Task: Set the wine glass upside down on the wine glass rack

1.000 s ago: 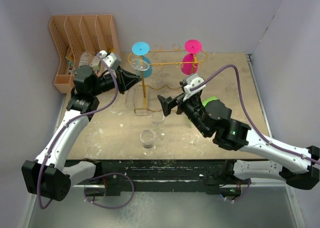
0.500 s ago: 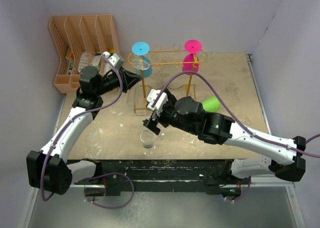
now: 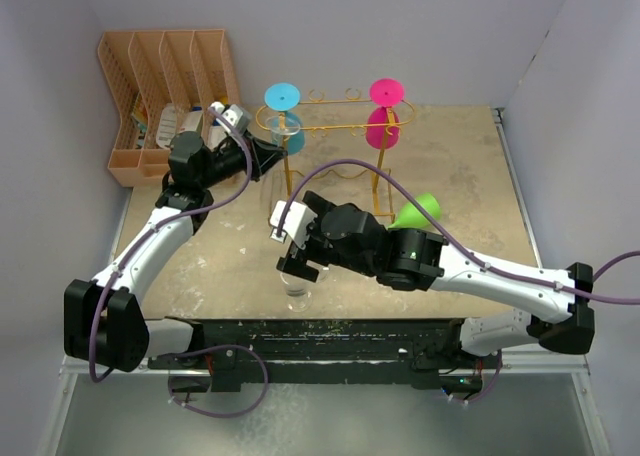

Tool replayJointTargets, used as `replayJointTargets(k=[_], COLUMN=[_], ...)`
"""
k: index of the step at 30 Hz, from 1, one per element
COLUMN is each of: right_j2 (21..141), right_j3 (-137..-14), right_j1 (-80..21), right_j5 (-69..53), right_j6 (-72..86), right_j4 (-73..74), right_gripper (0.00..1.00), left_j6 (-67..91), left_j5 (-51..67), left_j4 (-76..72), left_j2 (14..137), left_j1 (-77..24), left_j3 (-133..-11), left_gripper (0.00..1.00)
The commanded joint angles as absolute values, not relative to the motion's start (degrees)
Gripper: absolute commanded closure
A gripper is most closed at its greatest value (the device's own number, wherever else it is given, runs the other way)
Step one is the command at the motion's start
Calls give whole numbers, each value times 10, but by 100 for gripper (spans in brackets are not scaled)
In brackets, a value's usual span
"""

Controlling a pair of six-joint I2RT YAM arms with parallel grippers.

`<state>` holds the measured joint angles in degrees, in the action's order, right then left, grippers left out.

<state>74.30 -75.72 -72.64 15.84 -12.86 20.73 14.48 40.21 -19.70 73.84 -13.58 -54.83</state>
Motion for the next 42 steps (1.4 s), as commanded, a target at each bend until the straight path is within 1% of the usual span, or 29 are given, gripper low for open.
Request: replayJointTargets(k=[1,4,5,9,10,15,22,24,26,32,37,38,39,40,42], right_j2=[730,734,736,757,761,782,807,808,808,829,842,845,847,849,851], right_j3=[-771,-765,-763,-780,-782,-800,-812,-810,-808,-803,-793,-792,-792,-793,-799], right_j1=[-727,-727,-727,-723,-719,-682,-670,-668,-663,-650,-630,-628,-626,-625,-623], right_j5=[175,189,194,199,194,125,117,119,111,92,70,67,65,63,57], right_j6=[-141,-143,-143,-130,-130,-111,-105,-108,-108,-109,-115,-117,-118,-121,-125], right_j4=[208,223,232,282,289,312,324,321,318,331,332,332,333,335,341], right_gripper=[6,9,10,20,24,42,43,44,46,56,58,61,65,72,90], left_j6=[161,159,156,143,141,134,119,111,103,72,51,49,46,42,33], left_j5=[397,394,393,391,390,380,379,380,379,367,368,365,363,361,359], left_j4=[-254,-249,-248,-238,-233,-220,-201,-194,-183,-134,-100,-96,-91,-83,-64], left_j2=[735,735,733,726,725,720,706,700,693,664,647,642,638,635,623], left_j1=[-138,-139,-139,-139,-140,-140,-139,-140,-140,-140,-139,-140,-140,-140,-140], left_j3=[-551,-546,-544,-537,-536,-533,-527,-524,-520,-512,-506,-503,-501,-500,-499], left_gripper=[100,100,96,72,69,67,66,62,56,43,43,43,43,42,42])
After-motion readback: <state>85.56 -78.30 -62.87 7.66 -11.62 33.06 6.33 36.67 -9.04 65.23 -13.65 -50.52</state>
